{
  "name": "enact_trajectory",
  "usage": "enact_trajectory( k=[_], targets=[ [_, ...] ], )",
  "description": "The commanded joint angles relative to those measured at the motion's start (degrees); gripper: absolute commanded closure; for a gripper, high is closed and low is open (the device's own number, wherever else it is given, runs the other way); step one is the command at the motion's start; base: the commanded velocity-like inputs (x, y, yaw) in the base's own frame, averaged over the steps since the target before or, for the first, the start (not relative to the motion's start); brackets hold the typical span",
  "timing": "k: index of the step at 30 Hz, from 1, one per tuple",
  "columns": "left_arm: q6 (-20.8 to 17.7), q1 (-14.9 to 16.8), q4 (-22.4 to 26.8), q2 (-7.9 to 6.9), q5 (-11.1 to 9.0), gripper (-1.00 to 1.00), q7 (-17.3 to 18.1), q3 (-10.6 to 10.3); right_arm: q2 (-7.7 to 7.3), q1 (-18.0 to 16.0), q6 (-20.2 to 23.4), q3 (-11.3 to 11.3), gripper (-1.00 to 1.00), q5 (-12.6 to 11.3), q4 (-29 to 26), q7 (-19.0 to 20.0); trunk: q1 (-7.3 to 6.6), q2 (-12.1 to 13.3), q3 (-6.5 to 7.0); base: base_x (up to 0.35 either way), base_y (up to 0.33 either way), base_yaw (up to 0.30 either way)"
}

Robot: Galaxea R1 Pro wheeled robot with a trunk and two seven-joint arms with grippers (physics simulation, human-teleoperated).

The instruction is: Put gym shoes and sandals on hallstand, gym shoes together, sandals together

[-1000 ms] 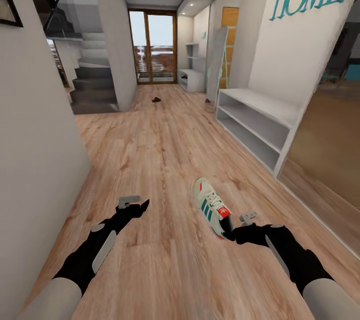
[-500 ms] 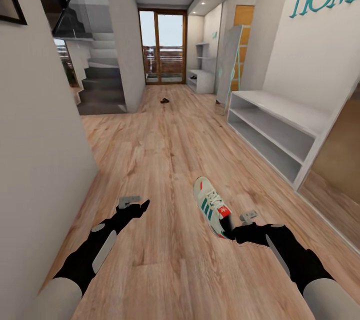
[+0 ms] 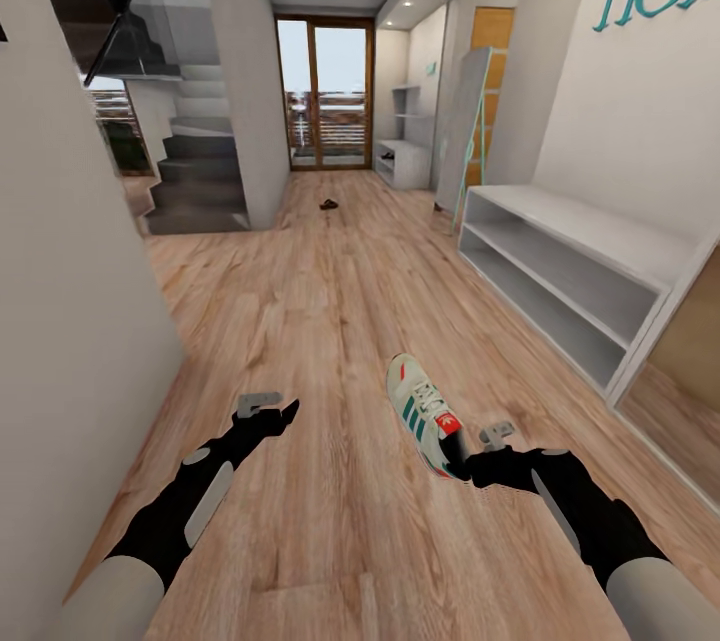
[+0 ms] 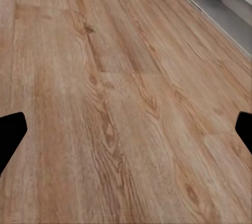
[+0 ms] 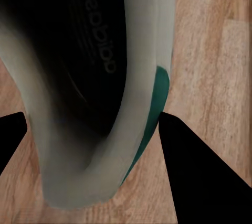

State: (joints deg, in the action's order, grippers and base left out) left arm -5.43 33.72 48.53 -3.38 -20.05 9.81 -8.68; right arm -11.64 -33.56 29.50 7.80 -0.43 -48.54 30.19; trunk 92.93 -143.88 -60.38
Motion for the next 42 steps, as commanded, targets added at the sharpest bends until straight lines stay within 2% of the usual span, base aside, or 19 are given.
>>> enact_trajectory(
  k=[1, 21, 42],
  targets=[
    [-0.3, 0.0, 0.1, -0.05, -0.6, -1.0, 0.0, -0.1, -0.05, 0.0, 0.4, 0.1, 1.0, -0.2, -0.1, 0.0, 0.02, 0.0, -0.06, 0.34, 0.0, 0.0],
    [-0.4, 0.0, 0.1, -0.05, -0.6, -1.0, 0.0, -0.2, -0.05, 0.0, 0.4, 0.2, 1.0, -0.1, -0.1, 0.0, 0.02, 0.0, -0.06, 0.342, 0.0, 0.0],
    [-0.4, 0.0, 0.1, -0.05, -0.6, -1.0, 0.0, -0.2, -0.05, 0.0, 0.4, 0.1, 1.0, -0.1, -0.1, 0.0, 0.02, 0.0, 0.25, 0.346, 0.0, 0.05]
  ],
)
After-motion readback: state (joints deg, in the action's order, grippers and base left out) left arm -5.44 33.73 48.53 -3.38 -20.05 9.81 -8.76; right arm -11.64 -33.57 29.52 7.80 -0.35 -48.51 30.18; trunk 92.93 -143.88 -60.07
